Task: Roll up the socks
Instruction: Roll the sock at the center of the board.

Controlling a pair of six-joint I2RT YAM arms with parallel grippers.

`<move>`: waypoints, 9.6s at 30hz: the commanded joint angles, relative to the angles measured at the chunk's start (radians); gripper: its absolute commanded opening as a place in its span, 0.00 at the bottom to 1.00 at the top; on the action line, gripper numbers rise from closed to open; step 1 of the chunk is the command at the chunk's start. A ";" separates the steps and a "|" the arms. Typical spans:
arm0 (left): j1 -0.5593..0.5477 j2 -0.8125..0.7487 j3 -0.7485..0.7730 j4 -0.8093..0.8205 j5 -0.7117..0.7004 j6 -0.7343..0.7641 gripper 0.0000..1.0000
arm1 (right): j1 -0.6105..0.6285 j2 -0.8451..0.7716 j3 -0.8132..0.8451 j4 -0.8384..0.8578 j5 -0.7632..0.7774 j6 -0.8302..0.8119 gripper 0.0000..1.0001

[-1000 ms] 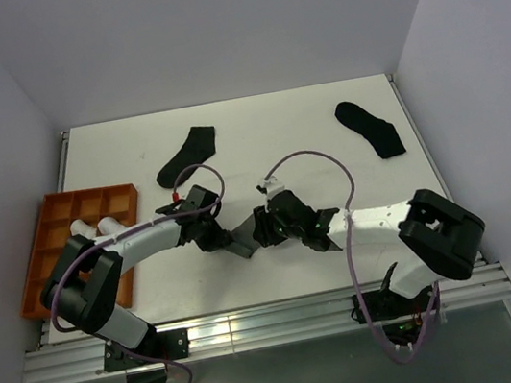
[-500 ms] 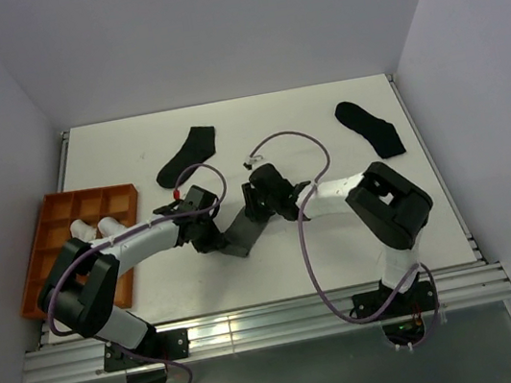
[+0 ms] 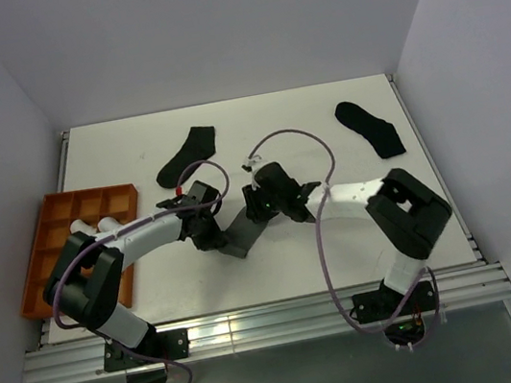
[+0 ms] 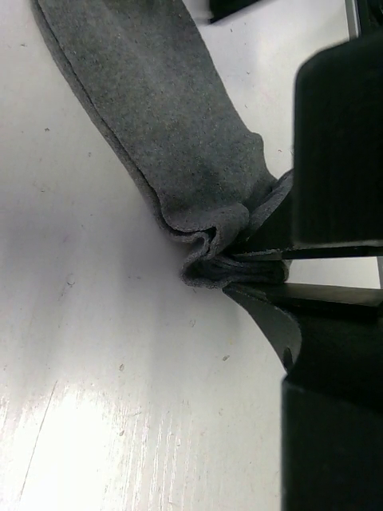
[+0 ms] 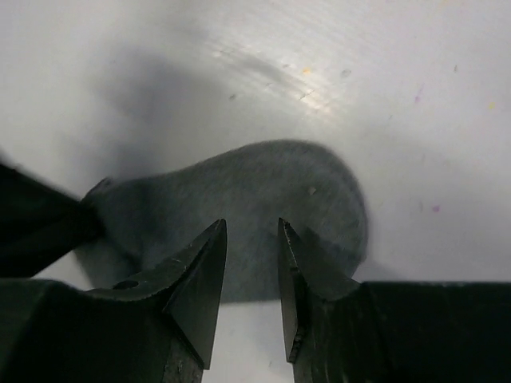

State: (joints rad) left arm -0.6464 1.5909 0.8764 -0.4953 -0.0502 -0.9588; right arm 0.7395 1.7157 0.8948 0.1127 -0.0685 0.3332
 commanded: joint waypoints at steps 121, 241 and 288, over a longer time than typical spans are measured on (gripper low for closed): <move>-0.019 -0.192 -0.623 1.043 0.055 -0.009 0.49 | -0.158 0.188 -0.215 0.243 -0.695 0.423 0.00; 0.048 -0.509 -0.318 0.371 0.001 -0.126 0.76 | 0.031 0.113 -0.097 0.133 -0.588 0.176 0.00; -0.004 -0.125 -0.505 0.735 0.012 -0.247 0.37 | -0.186 0.299 -0.005 0.048 -0.769 0.256 0.06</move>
State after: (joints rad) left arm -0.6460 1.4170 0.3790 0.3576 -0.0040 -1.2125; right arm 0.5568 2.0369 0.9112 0.2790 -1.0111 0.7002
